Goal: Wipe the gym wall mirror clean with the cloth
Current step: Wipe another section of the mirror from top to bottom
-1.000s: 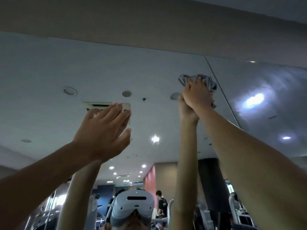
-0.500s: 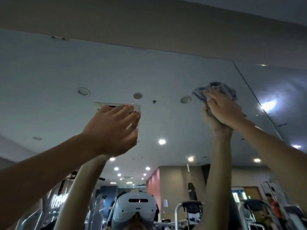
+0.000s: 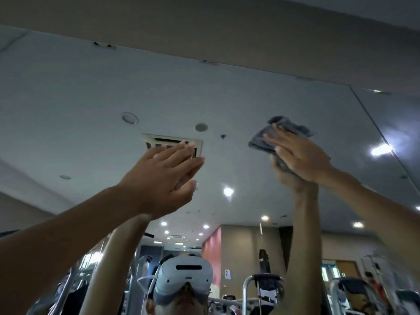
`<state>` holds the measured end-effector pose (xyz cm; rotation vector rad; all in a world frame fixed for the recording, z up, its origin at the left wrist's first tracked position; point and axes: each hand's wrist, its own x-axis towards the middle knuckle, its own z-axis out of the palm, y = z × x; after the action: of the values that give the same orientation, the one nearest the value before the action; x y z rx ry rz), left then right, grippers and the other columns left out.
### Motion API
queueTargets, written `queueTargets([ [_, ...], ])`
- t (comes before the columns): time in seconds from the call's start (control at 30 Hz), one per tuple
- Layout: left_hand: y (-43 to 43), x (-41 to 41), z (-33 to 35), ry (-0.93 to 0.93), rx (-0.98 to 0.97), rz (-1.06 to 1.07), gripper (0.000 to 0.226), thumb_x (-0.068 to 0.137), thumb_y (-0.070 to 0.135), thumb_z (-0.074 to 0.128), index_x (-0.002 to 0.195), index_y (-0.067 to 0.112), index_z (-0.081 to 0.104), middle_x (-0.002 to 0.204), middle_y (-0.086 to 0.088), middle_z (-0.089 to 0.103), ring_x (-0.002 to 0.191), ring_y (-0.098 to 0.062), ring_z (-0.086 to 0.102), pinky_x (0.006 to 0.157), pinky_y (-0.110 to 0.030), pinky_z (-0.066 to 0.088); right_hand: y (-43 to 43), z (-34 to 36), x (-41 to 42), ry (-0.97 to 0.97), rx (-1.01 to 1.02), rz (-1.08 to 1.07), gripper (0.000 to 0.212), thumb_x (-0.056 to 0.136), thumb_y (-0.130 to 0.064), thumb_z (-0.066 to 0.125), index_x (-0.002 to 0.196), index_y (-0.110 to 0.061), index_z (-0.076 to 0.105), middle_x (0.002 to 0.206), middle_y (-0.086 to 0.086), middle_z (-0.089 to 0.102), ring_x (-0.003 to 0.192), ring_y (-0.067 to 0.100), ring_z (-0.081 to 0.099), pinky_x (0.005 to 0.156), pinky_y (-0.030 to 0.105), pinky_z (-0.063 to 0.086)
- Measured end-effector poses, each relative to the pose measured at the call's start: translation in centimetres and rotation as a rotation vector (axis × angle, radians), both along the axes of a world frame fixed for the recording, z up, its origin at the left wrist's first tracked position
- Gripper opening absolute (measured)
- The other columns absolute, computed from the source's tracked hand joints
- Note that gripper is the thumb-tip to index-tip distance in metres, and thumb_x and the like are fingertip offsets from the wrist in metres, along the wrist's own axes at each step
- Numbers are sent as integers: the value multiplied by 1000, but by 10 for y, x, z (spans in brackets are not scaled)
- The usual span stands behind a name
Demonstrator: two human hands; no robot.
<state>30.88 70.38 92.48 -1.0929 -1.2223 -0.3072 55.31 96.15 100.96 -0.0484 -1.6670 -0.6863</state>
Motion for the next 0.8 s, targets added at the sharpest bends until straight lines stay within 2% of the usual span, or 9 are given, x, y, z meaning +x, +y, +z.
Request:
queueTargets([
  [0.1, -16, -14, -5, 8, -10, 33, 61, 97, 52, 26, 149, 26, 44, 156, -8, 42, 146, -25, 36, 112, -44, 30, -5, 31, -4, 237, -261, -31, 48, 104, -32, 32, 150, -28, 42, 164, 0, 23, 152, 17, 19, 122, 42, 22],
  [0.2, -35, -36, -18, -26, 26, 36, 61, 98, 53, 23, 153, 28, 36, 159, -6, 35, 149, -21, 28, 115, -36, 20, -47, 58, -45, 341, -390, -66, 50, 106, -29, 28, 155, -25, 34, 167, 3, 14, 153, 22, 14, 122, 49, 18],
  [0.33, -64, -61, -29, -68, 79, 54, 61, 99, 55, 19, 154, 31, 31, 160, -5, 31, 149, -17, 24, 113, -30, 13, -115, 52, -106, 168, -164, -71, 49, 107, -29, 25, 155, -20, 33, 166, 3, 16, 153, 18, 13, 123, 43, 15],
  [0.43, -81, -74, -30, -93, 102, 64, 61, 98, 54, 22, 152, 30, 37, 158, -8, 37, 147, -22, 32, 110, -39, 27, -129, 9, -123, -30, 86, -88, 55, 102, -37, 21, 154, -25, 34, 165, -4, 18, 153, 11, 11, 123, 44, 15],
  [0.5, -96, -87, -29, -99, 108, 100, 60, 97, 53, 26, 151, 28, 40, 154, -10, 43, 144, -26, 38, 108, -42, 34, -115, -19, -112, -165, 238, -74, 54, 101, -39, 27, 152, -27, 39, 161, -11, 23, 150, 6, 19, 119, 39, 23],
  [0.57, -112, -102, -27, -119, 125, 138, 60, 98, 53, 27, 150, 27, 40, 151, -14, 47, 141, -29, 43, 106, -45, 37, -97, -21, -90, -199, 268, -63, 54, 99, -40, 30, 150, -26, 43, 159, -11, 28, 147, 8, 29, 114, 39, 30],
  [0.63, -126, -117, -28, -157, 141, 147, 60, 97, 53, 26, 151, 27, 39, 150, -16, 48, 141, -31, 42, 107, -47, 36, -86, -3, -79, -59, 142, -24, 53, 98, -41, 29, 148, -27, 43, 158, -5, 33, 147, 13, 31, 116, 43, 33],
  [0.7, -135, -129, -31, -173, 163, 145, 61, 98, 52, 25, 152, 28, 37, 152, -15, 45, 144, -30, 37, 111, -45, 28, -94, 22, -91, 182, -99, 1, 49, 101, -37, 29, 149, -30, 38, 161, 1, 31, 150, 16, 25, 119, 43, 27],
  [0.8, -137, -136, -36, -173, 157, 117, 61, 99, 54, 21, 155, 30, 31, 158, -12, 38, 148, -26, 29, 115, -39, 15, -143, 48, -139, 456, -417, 7, 48, 104, -24, 33, 150, -19, 41, 163, 9, 25, 150, 23, 20, 117, 46, 21],
])
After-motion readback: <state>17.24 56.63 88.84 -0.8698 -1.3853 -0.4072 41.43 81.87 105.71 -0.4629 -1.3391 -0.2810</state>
